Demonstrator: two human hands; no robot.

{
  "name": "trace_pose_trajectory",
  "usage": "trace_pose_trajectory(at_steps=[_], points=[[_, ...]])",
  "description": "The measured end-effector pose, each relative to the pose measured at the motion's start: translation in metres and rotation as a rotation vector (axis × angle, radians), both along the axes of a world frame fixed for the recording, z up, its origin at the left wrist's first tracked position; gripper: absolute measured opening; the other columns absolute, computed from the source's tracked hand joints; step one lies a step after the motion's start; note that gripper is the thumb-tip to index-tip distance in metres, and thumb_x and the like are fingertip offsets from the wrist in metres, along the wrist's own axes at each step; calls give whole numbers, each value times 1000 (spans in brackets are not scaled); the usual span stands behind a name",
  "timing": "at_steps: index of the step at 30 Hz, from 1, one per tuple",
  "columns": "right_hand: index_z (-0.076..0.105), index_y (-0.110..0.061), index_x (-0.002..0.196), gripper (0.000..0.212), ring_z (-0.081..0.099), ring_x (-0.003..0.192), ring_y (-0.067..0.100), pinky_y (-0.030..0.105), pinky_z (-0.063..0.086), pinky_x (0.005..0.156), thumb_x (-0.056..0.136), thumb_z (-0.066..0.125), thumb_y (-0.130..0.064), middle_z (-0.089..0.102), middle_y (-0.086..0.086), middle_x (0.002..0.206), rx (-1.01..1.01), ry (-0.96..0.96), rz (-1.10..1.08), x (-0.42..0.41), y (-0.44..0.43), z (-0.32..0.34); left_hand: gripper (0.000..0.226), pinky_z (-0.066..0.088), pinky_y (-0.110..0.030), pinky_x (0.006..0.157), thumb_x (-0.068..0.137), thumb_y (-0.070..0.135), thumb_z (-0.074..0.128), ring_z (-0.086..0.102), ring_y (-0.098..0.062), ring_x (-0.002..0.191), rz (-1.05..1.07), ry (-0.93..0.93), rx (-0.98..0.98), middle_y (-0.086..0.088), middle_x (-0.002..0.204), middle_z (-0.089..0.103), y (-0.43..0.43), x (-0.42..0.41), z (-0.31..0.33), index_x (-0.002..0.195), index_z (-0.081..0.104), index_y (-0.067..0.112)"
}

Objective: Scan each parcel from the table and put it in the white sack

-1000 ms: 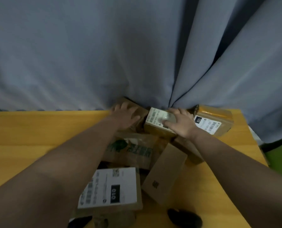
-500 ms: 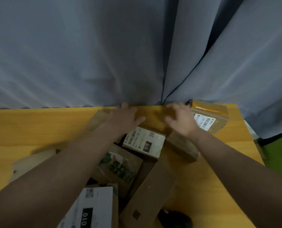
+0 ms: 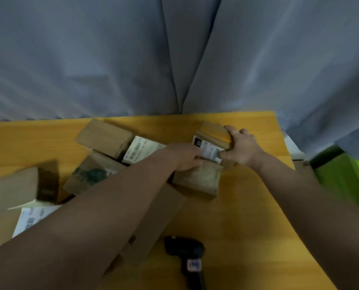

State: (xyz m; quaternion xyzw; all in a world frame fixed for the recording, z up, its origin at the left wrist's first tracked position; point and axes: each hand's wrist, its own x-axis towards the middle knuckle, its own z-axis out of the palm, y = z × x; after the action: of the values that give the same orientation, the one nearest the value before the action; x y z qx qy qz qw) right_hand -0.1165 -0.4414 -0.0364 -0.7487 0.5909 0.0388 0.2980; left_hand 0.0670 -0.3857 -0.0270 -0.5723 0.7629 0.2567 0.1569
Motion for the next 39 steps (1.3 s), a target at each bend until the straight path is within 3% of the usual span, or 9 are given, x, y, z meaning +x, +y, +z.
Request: trace_pose_trajectory(at_steps=[5, 10, 15, 19, 22, 27, 29, 32, 39], points=[[19, -26, 151, 90, 34, 123, 39, 45, 39, 97, 79, 73, -36, 34, 13, 134, -13, 21, 56, -11, 53, 6, 37, 36, -35, 96, 98, 38, 45, 44, -24, 117, 18, 10, -313, -5, 127, 48, 48, 0, 16, 131, 51, 23], [36, -12, 141, 78, 34, 123, 34, 41, 36, 100, 75, 76, -22, 38, 15, 132, -503, -168, 3, -13, 84, 53, 67, 36, -44, 106, 87, 36, 65, 37, -32, 129, 112, 142, -685, -15, 144, 34, 81, 2, 57, 144, 37, 14], [46, -18, 136, 77, 34, 125, 32, 29, 34, 99, 67, 76, -4, 35, 14, 131, -587, -418, 173, 9, 128, 101, 98, 20, -48, 115, 77, 44, 72, 26, -39, 139, 69, 37, -803, -19, 153, 25, 118, 17, 104, 152, 17, 15], [37, -15, 140, 79, 30, 131, 17, 25, 33, 108, 70, 74, -10, 28, 15, 139, -630, -702, 119, 25, 180, 95, 76, 44, -39, 93, 81, 46, 67, 46, -26, 117, 211, 149, -710, -7, 129, 46, 167, 40, 127, 140, 35, 12], [27, -11, 143, 80, 37, 128, 27, 38, 39, 107, 75, 68, -23, 27, 7, 135, -443, -792, -296, 29, 226, 55, 67, 43, -31, 77, 82, 53, 64, 51, -18, 99, 506, 408, -616, -2, 113, 49, 216, 57, 123, 130, 37, 14], [41, 0, 128, 89, 53, 111, 34, 40, 49, 85, 52, 77, -27, 50, 18, 121, 273, -282, -586, 27, 306, -18, 47, 54, -16, 67, 88, 42, 61, 60, 3, 86, 825, 901, -414, 11, 106, 57, 301, 68, 106, 120, 33, 22], [54, 1, 116, 94, 61, 93, 35, 39, 48, 71, 34, 72, -44, 63, 20, 105, 289, -285, -597, 29, 326, -45, 45, 51, -9, 66, 91, 39, 57, 59, 5, 89, 911, 1040, -354, 10, 111, 57, 335, 66, 99, 123, 33, 18], [64, -4, 105, 47, 63, 87, 35, 37, 47, 67, 68, 76, -31, 68, 17, 95, 171, -239, -584, 37, 338, -51, 53, 52, -12, 76, 88, 47, 53, 59, 3, 98, 1028, 1155, -315, 13, 117, 58, 377, 69, 81, 130, 33, 22], [47, -12, 101, 26, 62, 59, 29, 36, 54, 53, 85, 61, 4, 65, 17, 73, 367, -853, -632, 32, 350, -32, 45, 51, -10, 69, 93, 31, 53, 64, 11, 87, 1065, 1201, -227, 20, 107, 60, 418, 62, 16, 132, 31, 27]])
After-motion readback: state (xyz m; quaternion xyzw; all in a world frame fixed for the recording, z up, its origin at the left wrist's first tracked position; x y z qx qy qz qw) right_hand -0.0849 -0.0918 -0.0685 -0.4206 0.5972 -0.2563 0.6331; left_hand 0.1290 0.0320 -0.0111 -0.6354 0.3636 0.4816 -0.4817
